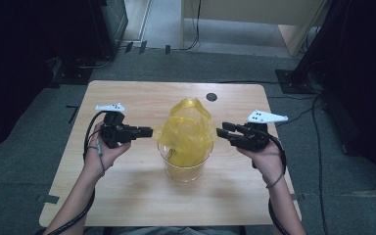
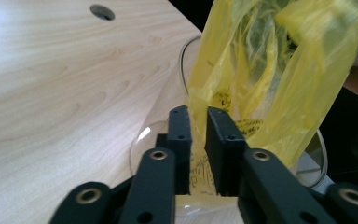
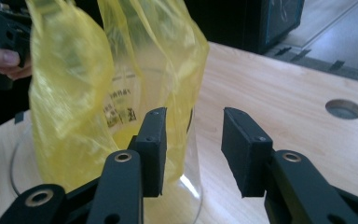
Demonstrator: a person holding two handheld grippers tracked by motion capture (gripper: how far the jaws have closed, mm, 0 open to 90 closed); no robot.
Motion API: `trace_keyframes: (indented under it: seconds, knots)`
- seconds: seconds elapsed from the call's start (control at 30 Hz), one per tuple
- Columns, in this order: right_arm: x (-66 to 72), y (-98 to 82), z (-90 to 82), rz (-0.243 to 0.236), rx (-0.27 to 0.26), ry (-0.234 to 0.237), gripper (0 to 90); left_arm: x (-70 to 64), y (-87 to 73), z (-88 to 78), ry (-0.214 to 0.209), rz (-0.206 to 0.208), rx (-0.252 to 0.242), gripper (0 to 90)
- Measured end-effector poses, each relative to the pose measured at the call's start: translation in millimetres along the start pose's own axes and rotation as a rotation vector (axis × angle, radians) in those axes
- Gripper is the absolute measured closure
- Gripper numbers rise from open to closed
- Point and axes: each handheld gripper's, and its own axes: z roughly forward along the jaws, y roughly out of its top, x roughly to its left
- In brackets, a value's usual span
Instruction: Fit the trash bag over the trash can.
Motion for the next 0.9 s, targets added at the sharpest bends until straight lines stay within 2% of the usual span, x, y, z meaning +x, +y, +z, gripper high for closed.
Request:
trace_keyframes:
  seconds: [0.07,0.17,0.23,0.33,0.43,0.5,0.57,0.63,0.7,0.77,0.9]
  knots:
    - [0.9,2.7,-3.3,-0.006,-0.019,0.005,63.4,-4.0,3.6,-2.3,-0.003,0.024,-0.022,74.0]
    - [7.6,9.6,-7.6,-0.022,-0.057,0.038,71.5,-11.5,11.0,-5.1,-0.005,0.078,-0.041,67.0]
    - [14.1,14.5,-7.0,-0.038,-0.070,0.070,74.9,-16.8,16.5,-4.6,-0.006,0.135,-0.050,65.0]
    - [24.6,19.0,1.2,-0.085,-0.055,0.110,74.5,-19.8,22.5,2.1,-0.033,0.159,-0.036,66.1]
    - [28.6,17.9,15.0,-0.118,-0.014,0.104,73.0,-21.5,29.2,10.1,-0.049,0.171,-0.022,70.6]
    - [27.3,16.1,22.6,-0.120,0.006,0.097,71.8,-21.9,33.2,15.3,-0.062,0.178,-0.008,73.7]
    - [25.4,14.4,30.3,-0.112,0.023,0.093,68.2,-20.8,35.4,20.6,-0.083,0.188,-0.002,74.9]
    - [24.8,13.5,36.1,-0.104,0.041,0.103,62.8,-18.0,36.2,27.7,-0.121,0.173,0.029,74.7]
    - [26.0,12.2,40.7,-0.108,0.055,0.113,56.5,-18.1,35.0,35.0,-0.138,0.170,0.069,72.0]
    - [29.2,9.7,45.1,-0.117,0.082,0.140,47.9,-21.5,30.4,40.2,-0.151,0.198,0.084,64.6]
    - [37.6,2.9,48.8,-0.191,0.130,0.191,29.4,-30.2,20.8,42.9,-0.205,0.233,0.107,41.6]
